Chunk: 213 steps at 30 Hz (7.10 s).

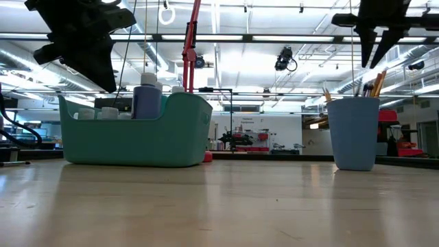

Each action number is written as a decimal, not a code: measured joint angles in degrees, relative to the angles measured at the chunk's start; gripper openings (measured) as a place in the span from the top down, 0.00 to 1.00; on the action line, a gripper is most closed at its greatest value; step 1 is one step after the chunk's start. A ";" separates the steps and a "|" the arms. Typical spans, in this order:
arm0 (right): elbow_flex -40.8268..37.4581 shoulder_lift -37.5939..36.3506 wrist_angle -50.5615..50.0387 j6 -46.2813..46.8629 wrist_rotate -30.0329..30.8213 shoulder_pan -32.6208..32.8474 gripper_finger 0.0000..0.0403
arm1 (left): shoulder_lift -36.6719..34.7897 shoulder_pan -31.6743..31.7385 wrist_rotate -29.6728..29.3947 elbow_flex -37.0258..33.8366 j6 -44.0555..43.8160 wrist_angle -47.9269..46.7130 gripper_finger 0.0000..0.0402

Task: Pick & Place Paint Supplies
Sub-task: Put the black gold paint brush into the blue cup, then put the black silver paint brush into the blue cup

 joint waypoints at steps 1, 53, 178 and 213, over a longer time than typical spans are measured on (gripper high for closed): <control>-0.16 0.00 0.15 0.23 -0.37 0.01 0.82 | 0.00 0.00 0.02 0.00 0.26 0.00 0.96; -26.55 3.61 100.89 30.01 -27.24 6.05 0.80 | 2.86 -10.20 23.90 -3.68 -20.34 -11.57 0.58; -27.02 15.43 117.37 43.87 -24.56 4.04 0.96 | 12.00 2.56 -11.89 1.66 77.23 82.64 0.74; -27.02 -20.16 46.50 57.05 0.24 4.01 0.96 | 12.00 2.64 -11.45 1.66 77.27 80.88 0.69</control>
